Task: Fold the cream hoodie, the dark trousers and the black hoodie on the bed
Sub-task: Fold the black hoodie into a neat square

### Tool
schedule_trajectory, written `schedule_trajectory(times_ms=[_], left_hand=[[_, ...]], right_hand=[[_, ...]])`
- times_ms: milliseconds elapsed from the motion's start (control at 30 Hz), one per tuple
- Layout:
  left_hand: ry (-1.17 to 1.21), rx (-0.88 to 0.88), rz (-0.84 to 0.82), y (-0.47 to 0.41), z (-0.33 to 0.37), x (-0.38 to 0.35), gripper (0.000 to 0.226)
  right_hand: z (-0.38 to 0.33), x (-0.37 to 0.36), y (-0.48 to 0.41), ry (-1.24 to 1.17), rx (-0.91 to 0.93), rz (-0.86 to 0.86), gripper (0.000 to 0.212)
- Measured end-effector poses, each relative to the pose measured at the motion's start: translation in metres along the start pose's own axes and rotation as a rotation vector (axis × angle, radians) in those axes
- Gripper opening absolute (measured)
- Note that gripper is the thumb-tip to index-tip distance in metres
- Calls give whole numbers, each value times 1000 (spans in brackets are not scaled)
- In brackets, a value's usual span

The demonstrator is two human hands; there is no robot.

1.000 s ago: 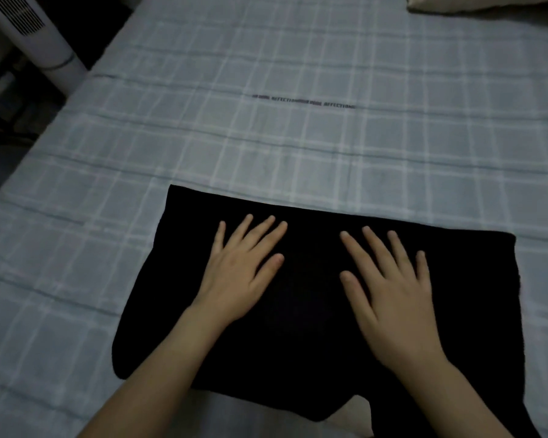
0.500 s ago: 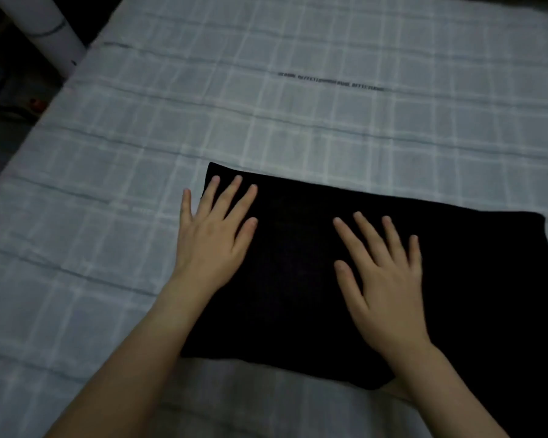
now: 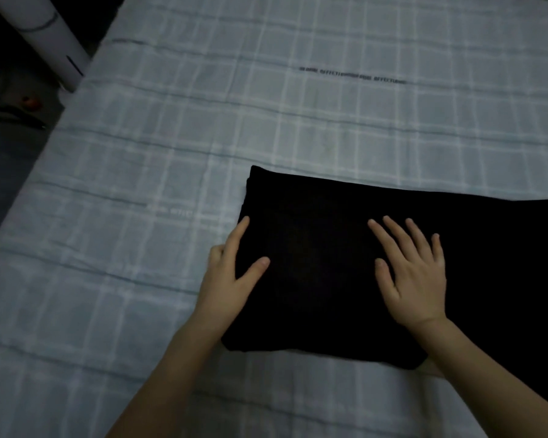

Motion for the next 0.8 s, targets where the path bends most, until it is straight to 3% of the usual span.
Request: schedule_trajectory(times_ms=[100,233,300,433,567,667,800], left_hand=[[264,4,-101,-6,7,11,81],[350,-102,-171,-5,52,18,85],[312,-208,-186,1,88,10,83],[222,-395,-193,22,166,-28,82],[117,-416,-189,33,226,-96,88],[36,-448,-215,33,253,-160,91],[-13,-460,-269,29,270,-243,92]], right_hand=[[2,-2,0,-7,10,10,59],[-1,1,-1,-35,16,5,58],[-2,8,-3,-87,23,-26,57],[28,42,6,-460,27,-74,56],[113,84,55,-283,-132,141,60],[176,85,90,-238,-310,47,59],[223,66,109,-477,-278,-35,53]])
Point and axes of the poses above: each hand's wrist, its own y-axis away from the middle knuckle, its own x-axis out of the back of the hand, z = x × y, the point moved 4 cm from there along -y, towards the middle knuckle, and after that the axes turned 4 degrees about -x, right-handed, at the moved point
